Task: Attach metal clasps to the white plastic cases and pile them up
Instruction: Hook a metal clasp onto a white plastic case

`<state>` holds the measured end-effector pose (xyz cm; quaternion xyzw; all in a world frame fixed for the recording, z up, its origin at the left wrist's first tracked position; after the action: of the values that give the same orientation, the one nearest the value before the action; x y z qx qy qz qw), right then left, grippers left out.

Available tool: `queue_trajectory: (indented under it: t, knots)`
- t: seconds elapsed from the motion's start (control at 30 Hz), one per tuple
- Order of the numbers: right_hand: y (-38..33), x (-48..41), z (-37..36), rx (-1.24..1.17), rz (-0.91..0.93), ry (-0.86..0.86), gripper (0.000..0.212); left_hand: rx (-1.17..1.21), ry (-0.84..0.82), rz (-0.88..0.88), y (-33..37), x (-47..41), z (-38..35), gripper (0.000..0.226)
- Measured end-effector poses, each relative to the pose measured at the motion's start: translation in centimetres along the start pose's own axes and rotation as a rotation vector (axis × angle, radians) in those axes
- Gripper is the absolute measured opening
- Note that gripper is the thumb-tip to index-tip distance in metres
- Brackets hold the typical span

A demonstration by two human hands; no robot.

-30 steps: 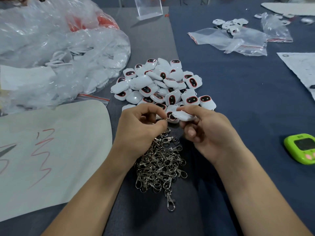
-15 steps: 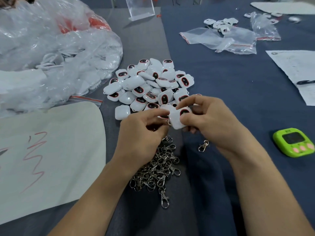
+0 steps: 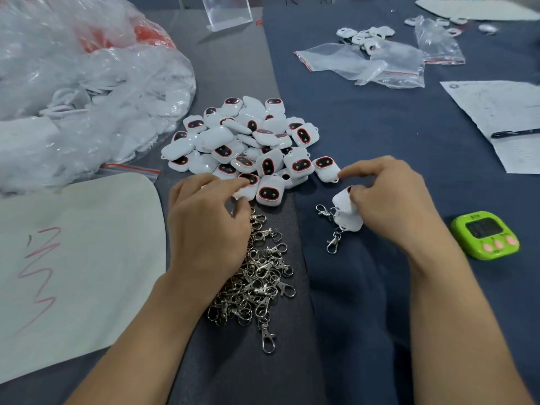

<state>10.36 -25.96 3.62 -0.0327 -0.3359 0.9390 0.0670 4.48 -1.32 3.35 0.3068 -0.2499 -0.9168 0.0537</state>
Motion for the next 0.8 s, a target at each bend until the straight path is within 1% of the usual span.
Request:
queue_trajectory:
  t: [0.07, 0.13, 0.2, 0.27, 0.3, 0.37, 0.47, 0.53, 0.6, 0.67, 0.73, 0.8]
  knots:
    - [-0.2, 0.1, -0.4, -0.001, 0.006, -0.019, 0.036, 0.015, -0.1, 0.004, 0.0, -0.2, -0.6, 0.032]
    - [-0.4, 0.3, -1.2, -0.001, -0.001, -0.095, 0.033, 0.073, -0.258, -0.038, 0.2, -0.1, -1.6, 0.041]
    - [-0.5, 0.5, -1.7, 0.011, -0.012, -0.137, 0.035, 0.108, -0.416, -0.146, 0.9, 0.4, -2.4, 0.049]
    - [-0.8, 0.7, -1.6, 0.02, -0.005, -0.12, 0.044, 0.064, -0.497, -0.242, 1.5, 0.9, -3.1, 0.052]
    - [-1.0, 0.7, -1.4, 0.026, 0.008, -0.084, 0.047, 0.037, -0.498, -0.252, 1.6, 1.0, -3.3, 0.049]
    - [-1.3, 0.6, -0.5, 0.026, 0.023, 0.03, 0.049, 0.01, -0.437, -0.213, 1.4, 0.9, -3.1, 0.042]
    - [-1.9, 1.0, 0.3, -0.11, 0.044, 0.174, 0.046, 0.022, -0.31, -0.142, 1.0, 0.4, -2.2, 0.035]
    - [-2.9, 1.7, -0.4, -0.204, 0.085, 0.194, 0.044, 0.031, -0.255, -0.093, 0.7, 0.1, -1.5, 0.037]
    - [-4.5, 2.7, -2.0, -0.233, 0.177, 0.137, 0.043, 0.045, -0.246, -0.06, 0.4, 0.1, -1.2, 0.038]
    - [-6.1, 3.6, -4.0, -0.254, 0.276, 0.025, 0.045, 0.076, -0.218, -0.071, 0.4, 0.2, -0.9, 0.035]
    - [-7.1, 4.4, -5.8, -0.289, 0.337, -0.099, 0.053, 0.136, -0.144, -0.063, 0.4, 0.1, -0.4, 0.029]
    - [-7.4, 4.8, -7.0, -0.338, 0.351, -0.184, 0.062, 0.231, -0.05, -0.023, 0.3, -0.2, 0.2, 0.023]
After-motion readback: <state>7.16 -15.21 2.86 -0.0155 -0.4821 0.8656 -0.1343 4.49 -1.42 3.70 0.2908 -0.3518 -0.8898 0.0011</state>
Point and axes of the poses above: each hand's wrist, its own x-axis away from the middle knuckle, its own z-axis out of the back of the hand, y = z × x, the point moved 6 cm from there along -x, towards the middle knuckle, and after that the axes turned 3 degrees about y, right-handed, at the moved point
